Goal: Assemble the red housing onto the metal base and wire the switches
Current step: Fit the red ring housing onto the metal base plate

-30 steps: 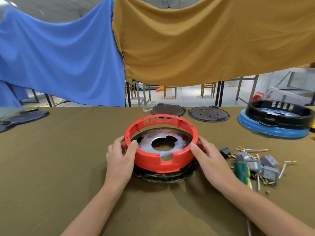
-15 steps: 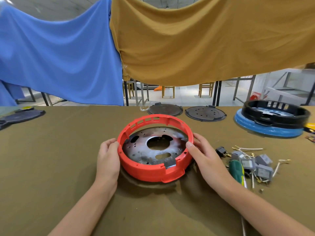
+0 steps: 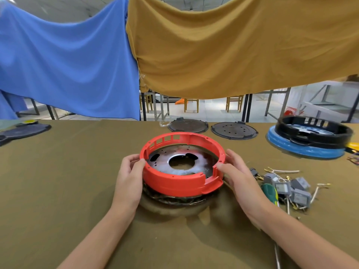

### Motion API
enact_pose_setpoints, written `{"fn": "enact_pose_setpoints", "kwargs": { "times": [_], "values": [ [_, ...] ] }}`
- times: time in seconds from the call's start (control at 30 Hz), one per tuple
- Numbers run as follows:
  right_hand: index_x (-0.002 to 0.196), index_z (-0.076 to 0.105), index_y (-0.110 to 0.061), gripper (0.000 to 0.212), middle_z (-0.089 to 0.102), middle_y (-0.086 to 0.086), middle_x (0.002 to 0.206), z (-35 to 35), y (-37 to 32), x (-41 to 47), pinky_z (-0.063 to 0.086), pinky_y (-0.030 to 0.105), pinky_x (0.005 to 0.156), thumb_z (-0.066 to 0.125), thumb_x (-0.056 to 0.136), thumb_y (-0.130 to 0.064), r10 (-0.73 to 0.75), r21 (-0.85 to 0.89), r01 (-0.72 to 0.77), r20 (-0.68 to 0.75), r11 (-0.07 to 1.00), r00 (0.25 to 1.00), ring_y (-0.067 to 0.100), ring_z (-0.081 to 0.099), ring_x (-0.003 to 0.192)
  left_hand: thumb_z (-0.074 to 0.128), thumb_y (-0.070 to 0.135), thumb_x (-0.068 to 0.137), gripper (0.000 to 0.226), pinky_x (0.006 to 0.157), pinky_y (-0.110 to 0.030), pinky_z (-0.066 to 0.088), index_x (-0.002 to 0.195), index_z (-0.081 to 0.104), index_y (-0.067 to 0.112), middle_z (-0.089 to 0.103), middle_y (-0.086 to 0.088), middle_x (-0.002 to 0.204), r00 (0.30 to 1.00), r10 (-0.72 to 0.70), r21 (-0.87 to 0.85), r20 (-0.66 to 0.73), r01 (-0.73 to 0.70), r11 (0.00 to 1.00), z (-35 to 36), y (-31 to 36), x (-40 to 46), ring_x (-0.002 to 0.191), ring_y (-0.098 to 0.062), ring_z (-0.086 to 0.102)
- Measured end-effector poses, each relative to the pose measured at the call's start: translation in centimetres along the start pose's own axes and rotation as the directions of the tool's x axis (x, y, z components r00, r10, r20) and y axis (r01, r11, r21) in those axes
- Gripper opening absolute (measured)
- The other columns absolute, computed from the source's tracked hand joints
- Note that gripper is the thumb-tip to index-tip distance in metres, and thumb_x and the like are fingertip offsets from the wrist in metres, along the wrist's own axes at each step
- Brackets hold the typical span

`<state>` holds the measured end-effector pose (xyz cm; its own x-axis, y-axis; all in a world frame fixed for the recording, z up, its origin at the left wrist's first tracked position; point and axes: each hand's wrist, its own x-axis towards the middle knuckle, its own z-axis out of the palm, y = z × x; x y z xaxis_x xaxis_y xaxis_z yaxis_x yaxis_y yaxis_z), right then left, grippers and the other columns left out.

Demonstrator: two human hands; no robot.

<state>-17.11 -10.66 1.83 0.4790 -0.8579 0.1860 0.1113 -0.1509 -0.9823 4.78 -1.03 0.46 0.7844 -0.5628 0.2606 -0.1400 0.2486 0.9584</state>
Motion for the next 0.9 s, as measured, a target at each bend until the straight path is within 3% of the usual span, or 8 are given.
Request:
{"fn": "enact_pose_setpoints", "kwargs": {
  "times": [0.1,0.33,0.4,0.57,0.67,0.8,0.9],
  "values": [
    [0.132,0.054,-0.030,0.059,0.067,-0.009,0.123,-0.1,0.4,0.3,0.041,0.042,0.110,0.064,0.075,-0.027,0.002,0.056,-0.003,0.021,0.998,1.000,0.011,0.061,0.118,0.052,0.016,0.097,0.012,0.060,0.001,0.039,0.104,0.062,0.020,0.065,0.012,0.098,1.000,0.015,0.016,0.015,-0.016,1.000,0.1,-0.2,0.0,0.074,0.018,0.058],
    [0.119,0.059,-0.036,0.059,0.070,-0.015,0.112,-0.1,1.1,1.9,0.045,0.035,0.101,0.066,0.062,-0.018,0.025,0.067,-0.026,0.009,0.997,1.000,0.008,0.064,0.111,0.055,0.022,0.099,0.013,0.065,0.002,0.040,0.110,0.057,0.028,0.061,0.014,0.110,0.998,0.013,0.040,0.062,-0.015,0.999,0.2,-0.6,0.1,0.085,0.021,0.056],
    [0.116,0.062,-0.039,0.057,0.071,-0.010,0.114,-0.2,0.8,2.1,0.048,0.035,0.097,0.064,0.063,-0.017,0.046,0.039,-0.047,0.026,0.998,0.999,0.013,0.065,0.110,0.056,0.024,0.098,0.014,0.067,0.002,0.040,0.111,0.055,0.029,0.060,0.012,0.113,0.997,0.009,0.059,0.074,-0.013,0.998,0.3,-0.7,0.2,0.085,0.022,0.056],
    [0.128,0.061,-0.037,0.063,0.050,0.009,0.138,-0.6,0.3,2.7,0.041,0.046,0.109,0.061,0.068,-0.015,0.097,-0.045,-0.096,0.014,0.994,0.995,0.027,0.052,0.126,0.061,0.028,0.096,0.026,0.081,-0.012,0.045,0.119,0.052,0.024,0.058,0.003,0.122,0.995,0.001,0.082,0.105,-0.010,0.997,0.3,-0.9,0.1,0.106,0.004,0.057],
    [0.133,0.056,-0.034,0.062,0.050,0.003,0.140,-0.6,0.5,2.6,0.040,0.046,0.110,0.062,0.078,-0.007,0.103,-0.046,-0.104,-0.025,0.994,0.994,0.023,0.050,0.128,0.063,0.031,0.094,0.034,0.098,-0.026,0.044,0.124,0.051,0.022,0.054,-0.002,0.130,0.992,-0.004,0.103,0.124,-0.008,0.995,0.2,-0.8,0.0,0.117,-0.009,0.055],
    [0.136,0.053,-0.034,0.060,0.054,-0.004,0.137,-0.5,0.6,2.4,0.039,0.043,0.111,0.062,0.083,-0.006,0.069,-0.076,-0.071,-0.032,0.995,0.997,0.016,0.050,0.128,0.064,0.035,0.092,0.039,0.095,-0.023,0.042,0.127,0.051,0.024,0.050,-0.001,0.133,0.991,-0.011,0.132,0.135,-0.007,0.991,0.1,-1.0,0.1,0.118,-0.007,0.054],
    [0.116,0.057,-0.046,0.052,0.059,-0.013,0.128,-0.5,0.6,2.3,0.042,0.030,0.101,0.062,0.085,-0.004,0.045,-0.066,-0.048,-0.046,0.997,0.998,0.008,0.053,0.123,0.064,0.038,0.092,0.039,0.094,-0.021,0.042,0.127,0.052,0.027,0.048,0.000,0.133,0.990,-0.010,0.143,0.142,-0.011,0.990,0.1,-1.0,0.2,0.117,-0.005,0.053]
  ]
}}
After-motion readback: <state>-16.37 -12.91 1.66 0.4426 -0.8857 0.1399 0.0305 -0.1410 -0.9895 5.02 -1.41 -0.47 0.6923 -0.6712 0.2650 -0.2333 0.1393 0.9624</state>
